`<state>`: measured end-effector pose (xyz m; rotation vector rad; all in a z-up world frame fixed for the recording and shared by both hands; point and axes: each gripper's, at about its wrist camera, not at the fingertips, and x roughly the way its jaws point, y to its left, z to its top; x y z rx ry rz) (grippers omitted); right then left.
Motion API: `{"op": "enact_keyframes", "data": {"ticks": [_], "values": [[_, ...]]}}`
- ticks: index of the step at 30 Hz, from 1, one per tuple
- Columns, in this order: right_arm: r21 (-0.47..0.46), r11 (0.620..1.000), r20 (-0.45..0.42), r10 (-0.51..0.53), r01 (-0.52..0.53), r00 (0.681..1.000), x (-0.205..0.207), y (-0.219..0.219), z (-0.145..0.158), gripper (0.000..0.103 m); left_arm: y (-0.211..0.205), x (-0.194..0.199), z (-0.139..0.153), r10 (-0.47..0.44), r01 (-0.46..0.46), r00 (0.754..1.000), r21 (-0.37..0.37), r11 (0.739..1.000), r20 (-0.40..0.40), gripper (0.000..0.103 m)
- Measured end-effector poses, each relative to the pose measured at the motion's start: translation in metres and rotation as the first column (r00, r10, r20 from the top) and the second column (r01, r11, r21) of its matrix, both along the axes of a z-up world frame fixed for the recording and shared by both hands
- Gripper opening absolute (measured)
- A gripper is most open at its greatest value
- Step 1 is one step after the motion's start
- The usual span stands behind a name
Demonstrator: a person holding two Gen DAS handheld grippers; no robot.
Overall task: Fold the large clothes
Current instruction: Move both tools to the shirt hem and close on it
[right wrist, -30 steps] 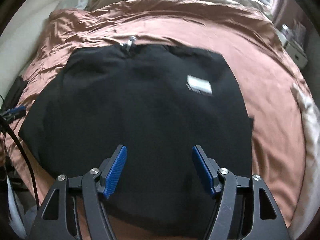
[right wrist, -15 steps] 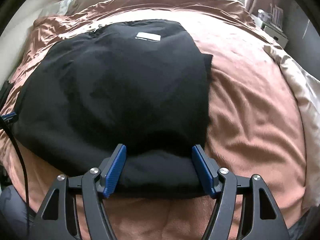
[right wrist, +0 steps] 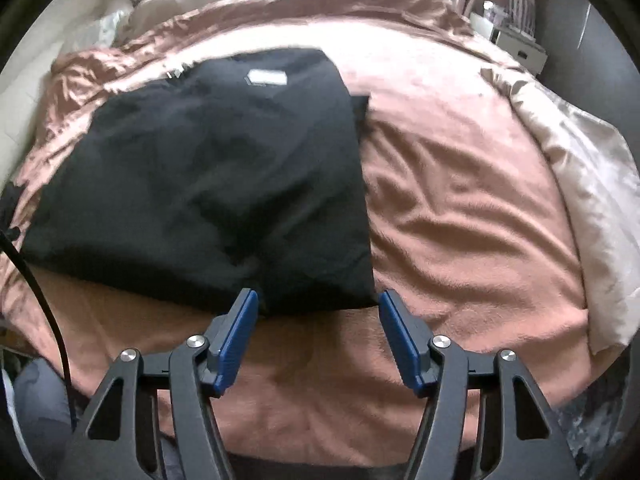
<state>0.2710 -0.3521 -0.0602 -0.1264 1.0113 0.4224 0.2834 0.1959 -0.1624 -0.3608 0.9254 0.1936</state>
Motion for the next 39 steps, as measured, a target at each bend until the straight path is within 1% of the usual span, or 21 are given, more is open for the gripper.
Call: {"op": "enact_keyframes", "data": {"ticks": [2, 4, 6, 7, 8, 9, 11, 14, 20, 23, 25, 28, 29, 30, 31, 32, 33, 36, 37, 38, 39], "values": [[0.016, 1.0, 0.02, 0.015, -0.016, 1.0, -0.004, 0.002, 0.015, 0.061, 0.011, -0.007, 0.003, 0.028, -0.027, 0.999, -0.066, 0.997, 0.02, 0.058], [0.043, 0.998, 0.031, 0.033, -0.034, 0.999, -0.011, 0.01, 0.027, 0.061, 0.02, -0.011, 0.002, 0.051, -0.048, 0.998, -0.129, 0.99, 0.021, 0.058], [0.071, 0.996, 0.037, 0.051, -0.053, 0.998, -0.019, 0.019, 0.035, 0.056, 0.029, -0.015, -0.003, 0.075, -0.07, 0.997, -0.19, 0.979, 0.015, 0.058], [0.08, 0.995, 0.037, 0.057, -0.06, 0.998, -0.022, 0.013, 0.037, 0.056, 0.033, -0.016, -0.007, 0.088, -0.084, 0.996, -0.219, 0.972, 0.006, 0.058], [0.101, 0.992, 0.035, 0.071, -0.075, 0.997, -0.023, 0.017, 0.04, 0.049, 0.037, -0.017, -0.011, 0.101, -0.099, 0.995, -0.248, 0.964, -0.006, 0.058], [0.126, 0.988, 0.025, 0.09, -0.093, 0.996, -0.025, 0.012, 0.043, 0.038, 0.039, -0.019, -0.015, 0.108, -0.109, 0.994, -0.278, 0.954, -0.018, 0.058], [0.161, 0.979, 0.016, 0.125, -0.126, 0.992, -0.029, 0.022, 0.05, 0.038, 0.044, -0.02, -0.024, 0.109, -0.117, 0.993, -0.344, 0.932, -0.041, 0.058], [0.169, 0.971, 0.031, 0.169, -0.172, 0.985, -0.029, 0.036, 0.055, 0.037, 0.045, -0.019, -0.034, 0.101, -0.12, 0.993, -0.411, 0.904, -0.067, 0.058], [0.198, 0.947, 0.016, 0.255, -0.253, 0.967, -0.023, 0.07, 0.046, 0.036, 0.046, -0.014, -0.045, 0.114, -0.153, 0.987, -0.46, 0.875, -0.111, 0.058], [0.198, 0.937, 0.011, 0.293, -0.289, 0.956, -0.015, 0.085, 0.04, 0.035, 0.049, -0.009, -0.057, 0.104, -0.165, 0.984, -0.528, 0.833, -0.144, 0.057], [0.197, 0.932, 0.004, 0.31, -0.305, 0.951, -0.011, 0.092, 0.038, 0.035, 0.052, -0.006, -0.063, 0.117, -0.182, 0.981, -0.545, 0.819, -0.152, 0.057], [0.198, 0.927, -0.01, 0.327, -0.318, 0.945, -0.005, 0.1, 0.035, 0.035, 0.057, -0.003, -0.064, 0.137, -0.192, 0.981, -0.566, 0.802, -0.139, 0.057], [0.199, 0.927, -0.017, 0.328, -0.318, 0.945, -0.003, 0.102, 0.034, 0.035, 0.057, -0.002, -0.064, 0.141, -0.195, 0.98, -0.57, 0.798, -0.138, 0.057], [0.198, 0.928, -0.022, 0.325, -0.314, 0.945, 0.0, 0.104, 0.032, 0.029, 0.057, -0.002, -0.063, 0.143, -0.196, 0.98, -0.568, 0.799, -0.138, 0.053], [0.194, 0.931, -0.028, 0.32, -0.309, 0.947, 0.001, 0.108, 0.032, 0.024, 0.057, -0.001, -0.062, 0.148, -0.202, 0.979, -0.554, 0.807, -0.142, 0.048], [0.192, 0.933, -0.04, 0.316, -0.304, 0.948, 0.005, 0.111, 0.03, 0.017, 0.056, -0.001, -0.059, 0.153, -0.21, 0.977, -0.526, 0.824, -0.15, 0.036], [0.193, 0.936, -0.052, 0.311, -0.296, 0.949, 0.01, 0.116, 0.028, 0.015, 0.057, -0.003, -0.056, 0.152, -0.209, 0.977, -0.513, 0.833, -0.151, 0.032], [0.161, 0.951, -0.07, 0.278, -0.264, 0.958, 0.021, 0.122, 0.017, 0.009, 0.059, -0.006, -0.051, 0.14, -0.189, 0.981, -0.523, 0.831, -0.131, 0.029], [0.159, 0.953, -0.081, 0.272, -0.257, 0.959, 0.024, 0.124, 0.012, 0.008, 0.06, -0.006, -0.049, 0.139, -0.184, 0.982, -0.525, 0.831, -0.125, 0.028], [0.155, 0.955, -0.093, 0.27, -0.254, 0.958, 0.025, 0.126, 0.006, 0.007, 0.06, -0.007, -0.048, 0.139, -0.18, 0.983, -0.522, 0.833, -0.117, 0.026], [0.138, 0.958, -0.108, 0.267, -0.252, 0.957, 0.027, 0.128, -0.002, 0.006, 0.06, -0.006, -0.046, 0.139, -0.177, 0.984, -0.517, 0.837, -0.111, 0.021]]}}
